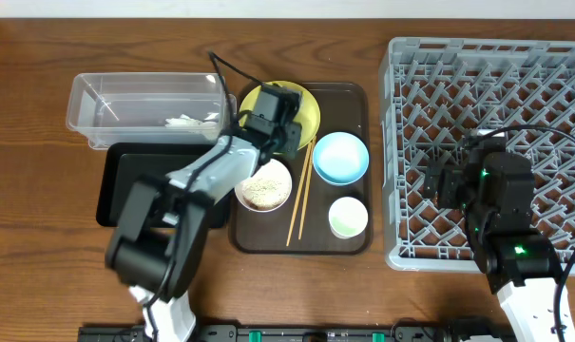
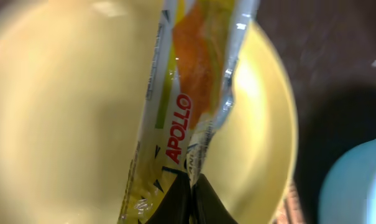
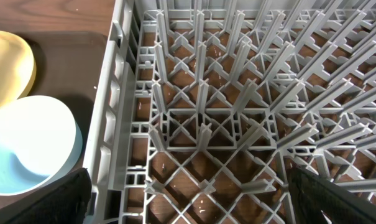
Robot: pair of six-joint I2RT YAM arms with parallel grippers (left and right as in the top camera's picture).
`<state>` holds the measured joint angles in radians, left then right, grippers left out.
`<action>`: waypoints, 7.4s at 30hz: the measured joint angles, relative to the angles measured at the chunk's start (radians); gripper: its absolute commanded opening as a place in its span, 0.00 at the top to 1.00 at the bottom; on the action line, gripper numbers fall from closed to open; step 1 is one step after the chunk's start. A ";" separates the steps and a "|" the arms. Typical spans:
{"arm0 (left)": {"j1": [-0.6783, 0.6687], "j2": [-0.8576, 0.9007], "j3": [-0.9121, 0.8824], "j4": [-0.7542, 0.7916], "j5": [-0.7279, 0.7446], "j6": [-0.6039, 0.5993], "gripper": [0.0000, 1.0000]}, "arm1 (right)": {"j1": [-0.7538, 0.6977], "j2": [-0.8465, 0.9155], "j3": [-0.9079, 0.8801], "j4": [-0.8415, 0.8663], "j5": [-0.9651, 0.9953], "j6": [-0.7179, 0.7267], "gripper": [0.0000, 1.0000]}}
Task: Sort waste into correct bins and load items into the dishwasher rack
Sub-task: 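Carry the wrapper to the clear bin and release it, then move the left gripper to the pink rice bowl, then grasp the rim of the pink rice bowl with the left gripper, then carry the pink bowl over the black tray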
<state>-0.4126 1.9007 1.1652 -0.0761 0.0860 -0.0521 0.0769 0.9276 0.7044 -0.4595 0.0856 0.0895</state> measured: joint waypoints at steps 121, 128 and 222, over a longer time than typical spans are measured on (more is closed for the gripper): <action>-0.247 -0.116 -0.048 -0.461 -0.003 -0.264 0.67 | 0.000 0.000 0.001 -0.001 0.000 -0.003 0.01; -0.247 -0.116 -0.048 -0.461 0.002 -0.266 0.81 | 0.000 0.000 0.001 -0.001 0.000 -0.003 0.01; 0.616 -0.411 -0.048 -0.747 0.629 -0.043 0.94 | 0.000 0.000 0.001 -0.001 0.000 -0.003 0.01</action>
<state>0.2039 1.4895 1.1168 -0.8230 0.7151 -0.0956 0.0769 0.9276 0.7052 -0.4606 0.0856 0.0868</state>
